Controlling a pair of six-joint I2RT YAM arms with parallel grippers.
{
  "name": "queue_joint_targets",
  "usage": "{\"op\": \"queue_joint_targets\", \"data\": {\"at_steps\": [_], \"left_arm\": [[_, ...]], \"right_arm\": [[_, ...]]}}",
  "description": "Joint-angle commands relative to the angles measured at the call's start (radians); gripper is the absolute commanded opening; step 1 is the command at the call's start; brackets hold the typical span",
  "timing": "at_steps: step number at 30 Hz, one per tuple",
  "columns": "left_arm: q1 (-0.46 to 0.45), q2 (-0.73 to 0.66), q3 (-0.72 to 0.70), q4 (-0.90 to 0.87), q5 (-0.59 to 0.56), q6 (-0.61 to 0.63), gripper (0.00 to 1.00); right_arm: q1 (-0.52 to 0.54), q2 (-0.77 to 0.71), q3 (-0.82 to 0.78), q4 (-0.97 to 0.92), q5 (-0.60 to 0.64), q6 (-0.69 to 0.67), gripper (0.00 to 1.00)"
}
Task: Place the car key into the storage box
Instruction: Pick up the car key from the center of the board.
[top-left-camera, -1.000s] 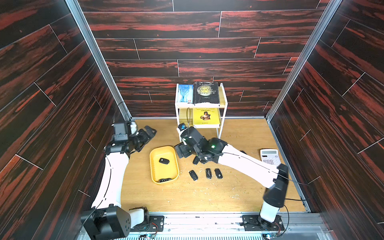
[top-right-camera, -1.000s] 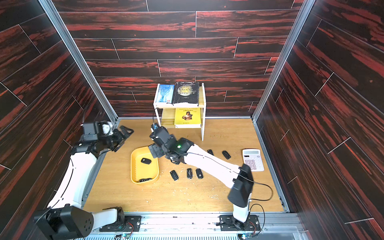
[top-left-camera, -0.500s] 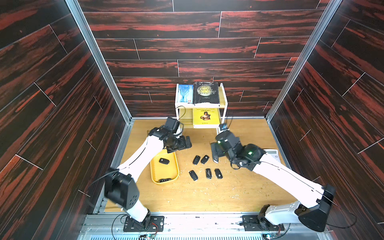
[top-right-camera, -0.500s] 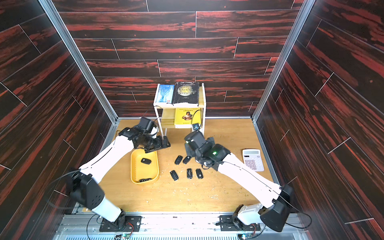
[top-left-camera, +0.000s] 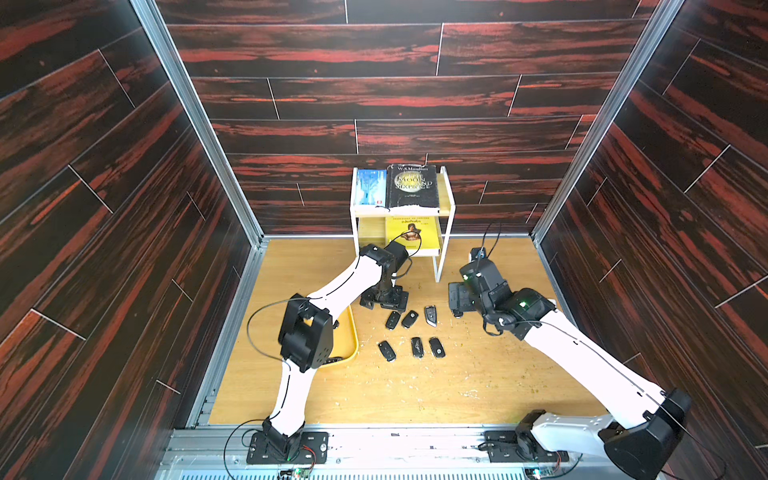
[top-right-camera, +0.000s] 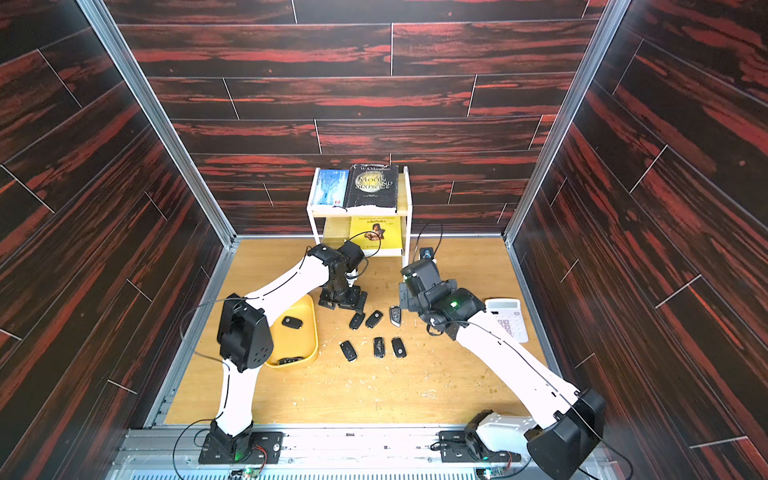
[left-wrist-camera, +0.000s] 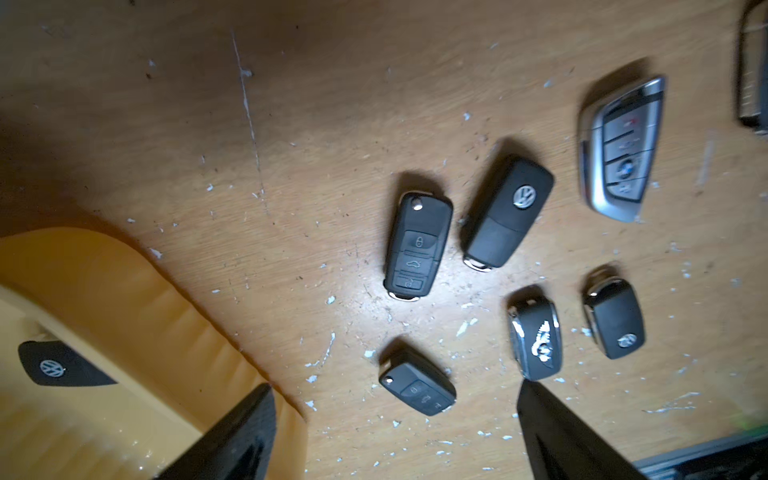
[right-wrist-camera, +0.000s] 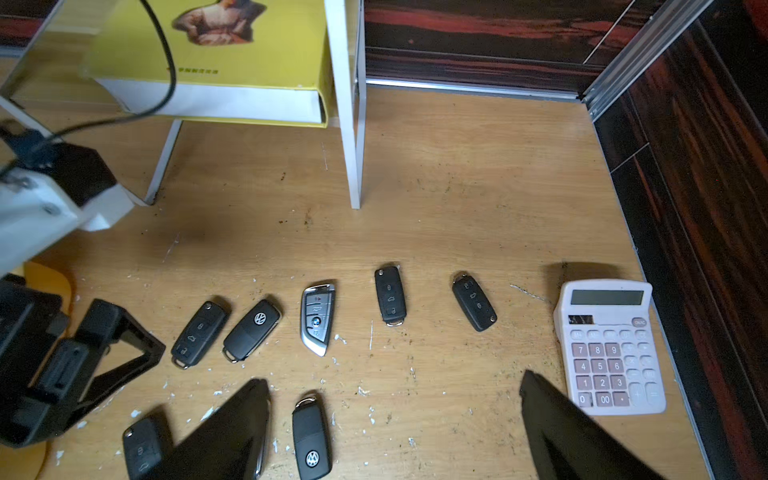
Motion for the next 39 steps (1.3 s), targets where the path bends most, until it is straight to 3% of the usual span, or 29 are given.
{"op": "queue_joint_targets", "data": {"at_steps": [1, 11, 24, 33, 35, 37, 39], "left_arm": [[0.007, 0.025, 0.017, -0.076, -0.028, 0.051, 0.93], [-0.008, 0.049, -0.042, 0.036, -0.036, 0.089, 0.92], [-0.022, -0.057, -0.329, 0.414, -0.082, 0.054, 0.87], [-0.023, -0.039, -0.327, 0.473, -0.108, 0.047, 0.86], [-0.024, -0.018, -0.307, 0.47, -0.104, 0.047, 0.75], [-0.025, 0.001, -0.288, 0.456, -0.099, 0.048, 0.58], [-0.029, 0.005, -0.284, 0.456, -0.095, 0.048, 0.59]], "right_arm": [[-0.045, -0.042, -0.014, 0.009, -0.049, -0.006, 0.99], [-0.116, -0.078, -0.047, 0.009, -0.094, -0.013, 0.98], [-0.191, -0.098, -0.068, 0.012, -0.172, -0.028, 0.98], [-0.201, -0.107, -0.091, 0.016, -0.194, -0.022, 0.98], [-0.204, -0.107, -0.092, 0.016, -0.195, -0.023, 0.98], [-0.206, -0.106, -0.092, 0.018, -0.196, -0.025, 0.98], [-0.21, -0.104, -0.09, 0.019, -0.199, -0.026, 0.98]]}}
